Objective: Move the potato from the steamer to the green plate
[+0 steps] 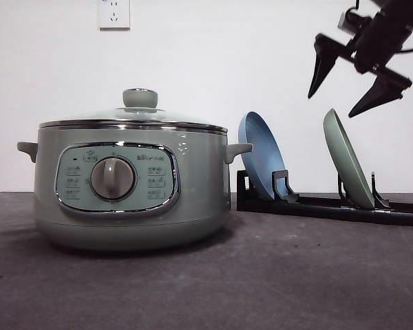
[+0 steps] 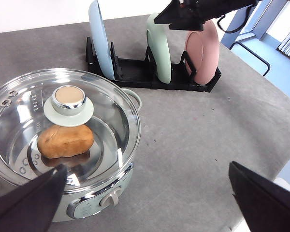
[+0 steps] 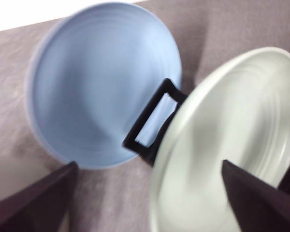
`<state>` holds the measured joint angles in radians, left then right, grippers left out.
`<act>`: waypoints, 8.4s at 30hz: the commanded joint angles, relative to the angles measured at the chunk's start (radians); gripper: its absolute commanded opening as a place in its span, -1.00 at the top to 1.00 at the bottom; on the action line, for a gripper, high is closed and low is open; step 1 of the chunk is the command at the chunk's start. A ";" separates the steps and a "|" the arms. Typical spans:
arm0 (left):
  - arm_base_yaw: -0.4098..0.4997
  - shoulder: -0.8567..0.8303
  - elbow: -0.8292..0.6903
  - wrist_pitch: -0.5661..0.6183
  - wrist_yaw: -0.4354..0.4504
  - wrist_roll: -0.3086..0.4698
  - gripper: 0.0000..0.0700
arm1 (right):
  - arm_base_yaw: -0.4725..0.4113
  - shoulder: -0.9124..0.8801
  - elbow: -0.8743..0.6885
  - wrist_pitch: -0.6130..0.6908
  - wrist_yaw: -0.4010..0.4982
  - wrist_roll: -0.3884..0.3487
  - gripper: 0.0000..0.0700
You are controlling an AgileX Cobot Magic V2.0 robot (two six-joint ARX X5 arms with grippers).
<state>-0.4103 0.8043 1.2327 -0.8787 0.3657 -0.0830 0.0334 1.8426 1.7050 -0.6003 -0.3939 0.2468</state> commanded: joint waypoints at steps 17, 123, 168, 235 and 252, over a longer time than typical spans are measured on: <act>-0.004 0.006 0.017 0.006 0.002 0.011 -1.00 | -0.005 0.076 0.027 0.054 -0.017 0.075 0.95; -0.004 0.006 0.017 -0.011 0.002 0.013 -1.00 | 1.068 -0.676 -0.717 -0.142 0.447 0.066 -0.19; -0.052 0.839 0.676 -0.371 -0.258 0.104 -1.00 | 0.317 -1.376 -0.711 -0.471 0.121 -0.044 -0.19; -0.061 1.075 0.906 -0.394 -0.303 0.123 1.00 | 0.317 -1.376 -0.711 -0.471 0.133 -0.056 -0.19; -0.038 1.005 1.041 -0.519 -0.322 0.122 1.00 | 0.317 -1.376 -0.711 -0.470 0.133 -0.052 -0.19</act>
<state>-0.4503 1.8419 2.2242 -1.4105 0.0467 0.0387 0.3466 0.4625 0.9836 -1.0805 -0.2615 0.1905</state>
